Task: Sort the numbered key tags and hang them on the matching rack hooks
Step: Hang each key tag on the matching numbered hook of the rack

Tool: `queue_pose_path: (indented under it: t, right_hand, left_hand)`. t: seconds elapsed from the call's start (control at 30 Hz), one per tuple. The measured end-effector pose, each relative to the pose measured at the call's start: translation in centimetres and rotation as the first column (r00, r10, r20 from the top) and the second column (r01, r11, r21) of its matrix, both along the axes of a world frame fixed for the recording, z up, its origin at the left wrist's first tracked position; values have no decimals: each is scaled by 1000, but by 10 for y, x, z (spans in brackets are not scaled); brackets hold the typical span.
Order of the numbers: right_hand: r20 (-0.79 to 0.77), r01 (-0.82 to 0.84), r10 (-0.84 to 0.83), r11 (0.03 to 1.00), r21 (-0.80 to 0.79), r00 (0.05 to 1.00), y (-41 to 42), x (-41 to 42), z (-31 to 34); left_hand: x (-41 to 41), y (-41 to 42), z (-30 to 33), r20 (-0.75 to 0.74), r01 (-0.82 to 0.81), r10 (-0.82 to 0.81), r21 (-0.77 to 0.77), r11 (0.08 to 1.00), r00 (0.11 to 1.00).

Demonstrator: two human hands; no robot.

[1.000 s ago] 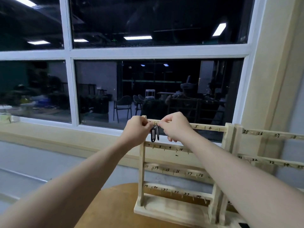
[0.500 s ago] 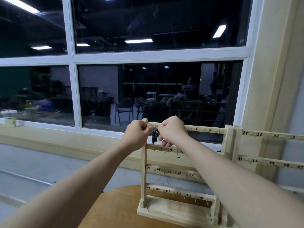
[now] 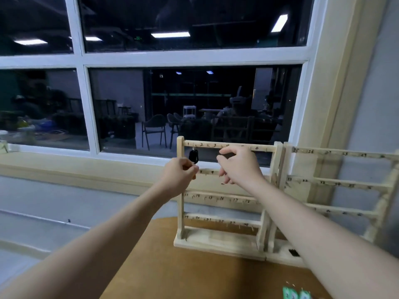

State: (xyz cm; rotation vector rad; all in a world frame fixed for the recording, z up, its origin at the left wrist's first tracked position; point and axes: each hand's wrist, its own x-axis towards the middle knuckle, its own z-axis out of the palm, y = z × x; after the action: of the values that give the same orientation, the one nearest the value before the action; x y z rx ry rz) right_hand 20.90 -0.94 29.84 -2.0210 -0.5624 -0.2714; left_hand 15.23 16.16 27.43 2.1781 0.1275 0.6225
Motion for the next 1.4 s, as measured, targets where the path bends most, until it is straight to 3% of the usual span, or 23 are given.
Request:
queue_pose_path:
  t: [0.27, 0.47, 0.57, 0.8, 1.0, 1.4]
  right_hand:
    - [-218, 102, -150, 971, -214, 964, -128, -33, -91]
    - [-283, 136, -317, 848, -512, 905, -198, -42, -182]
    - [-289, 128, -355, 798, -589, 889, -218, -36, -219]
    - [-258, 130, -325, 814, -566, 910, -217, -20, -252]
    - [-220, 109, -281, 812, -573, 934, -211, -7, -262]
    - [-204, 124, -280, 822, -556, 938, -207, 0, -275]
  left_hand:
    - [-17, -92, -91, -240, 198, -180, 54, 979, 954]
    - [-7, -172, -186, -452, 366, -282, 109, 924, 846]
    - [3, -192, -220, -552, 429, -283, 152, 891, 785]
    - [31, -208, -234, -522, 450, -337, 103, 887, 784]
    - [42, -194, -247, -419, 464, -457, -92, 881, 784]
    - [52, -198, -265, -455, 494, -430, 27, 869, 780]
